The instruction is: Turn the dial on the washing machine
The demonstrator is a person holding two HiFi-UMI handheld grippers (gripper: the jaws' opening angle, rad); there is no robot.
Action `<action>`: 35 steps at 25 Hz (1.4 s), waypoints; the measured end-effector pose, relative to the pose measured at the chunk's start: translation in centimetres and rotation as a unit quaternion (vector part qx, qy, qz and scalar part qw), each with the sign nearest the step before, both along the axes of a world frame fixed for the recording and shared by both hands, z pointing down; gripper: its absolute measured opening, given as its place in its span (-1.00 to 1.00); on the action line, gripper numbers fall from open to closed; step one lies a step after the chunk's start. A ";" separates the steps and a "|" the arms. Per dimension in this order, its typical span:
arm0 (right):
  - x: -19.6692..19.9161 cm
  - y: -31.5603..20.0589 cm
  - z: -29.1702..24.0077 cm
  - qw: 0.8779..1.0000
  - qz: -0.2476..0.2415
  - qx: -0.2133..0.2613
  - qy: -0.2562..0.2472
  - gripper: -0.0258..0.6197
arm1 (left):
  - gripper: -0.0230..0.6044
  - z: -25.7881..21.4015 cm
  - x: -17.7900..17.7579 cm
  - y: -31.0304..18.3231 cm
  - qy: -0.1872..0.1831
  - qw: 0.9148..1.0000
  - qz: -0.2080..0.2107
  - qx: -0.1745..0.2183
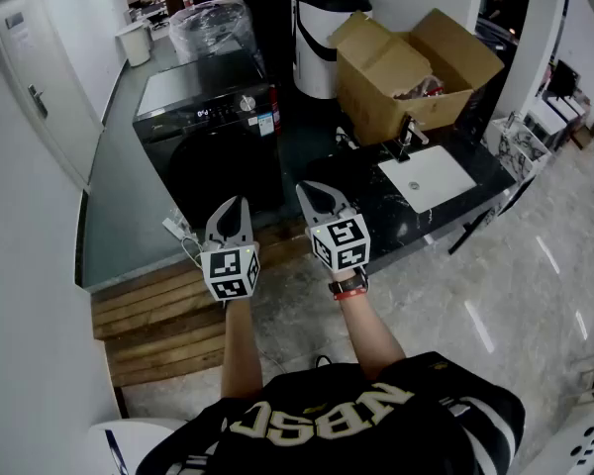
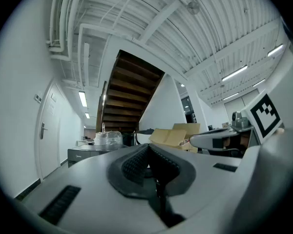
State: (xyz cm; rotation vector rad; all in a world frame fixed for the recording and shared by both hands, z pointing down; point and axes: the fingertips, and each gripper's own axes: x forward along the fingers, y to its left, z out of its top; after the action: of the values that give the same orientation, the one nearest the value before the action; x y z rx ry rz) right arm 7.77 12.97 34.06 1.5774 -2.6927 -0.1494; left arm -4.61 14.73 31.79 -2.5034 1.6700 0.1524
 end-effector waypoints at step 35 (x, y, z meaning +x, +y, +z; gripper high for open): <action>2.1 -16.4 4.3 0.997 -0.052 -0.037 -0.034 -0.87 | -0.88 3.1 4.2 -15.6 0.011 0.999 -0.029 -0.012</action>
State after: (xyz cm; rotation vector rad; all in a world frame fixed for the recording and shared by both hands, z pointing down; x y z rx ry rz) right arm 9.89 -3.45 38.36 1.4482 -2.7984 0.0031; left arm -0.37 -0.90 34.94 -2.4752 1.7605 0.1559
